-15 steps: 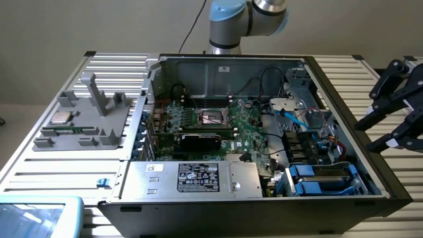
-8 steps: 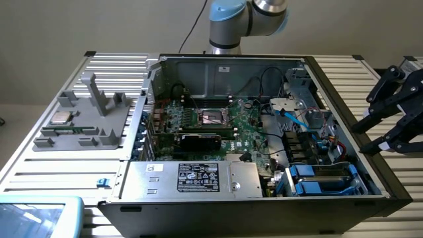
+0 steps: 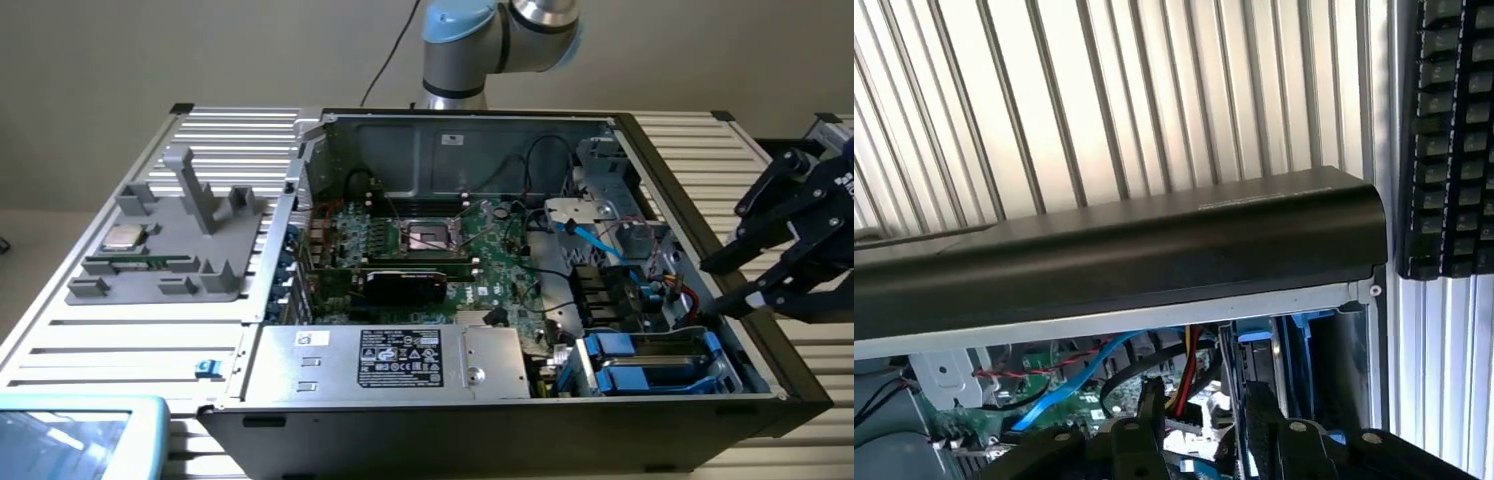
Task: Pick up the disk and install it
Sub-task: 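Insert the first disk wire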
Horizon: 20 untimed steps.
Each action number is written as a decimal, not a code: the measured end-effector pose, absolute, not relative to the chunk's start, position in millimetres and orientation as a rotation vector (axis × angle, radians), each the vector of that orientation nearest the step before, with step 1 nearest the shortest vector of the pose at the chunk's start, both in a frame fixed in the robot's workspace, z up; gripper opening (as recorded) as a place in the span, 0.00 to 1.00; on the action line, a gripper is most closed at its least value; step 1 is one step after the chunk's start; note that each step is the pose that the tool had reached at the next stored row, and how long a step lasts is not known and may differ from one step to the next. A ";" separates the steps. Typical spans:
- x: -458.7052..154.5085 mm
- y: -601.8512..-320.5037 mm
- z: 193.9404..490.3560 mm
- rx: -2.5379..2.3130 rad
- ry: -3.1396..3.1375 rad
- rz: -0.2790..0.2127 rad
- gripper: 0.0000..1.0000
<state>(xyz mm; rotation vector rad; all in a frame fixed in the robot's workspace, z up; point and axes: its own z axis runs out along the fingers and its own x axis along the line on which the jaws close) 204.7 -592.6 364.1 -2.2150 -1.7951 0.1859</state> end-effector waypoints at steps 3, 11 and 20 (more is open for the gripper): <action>204.8 -592.6 358.7 -2.246 -1.751 0.180 0.45; 199.7 -590.1 344.4 -2.288 -1.696 0.179 0.45; 195.3 -588.6 334.8 -2.315 -1.660 0.178 0.45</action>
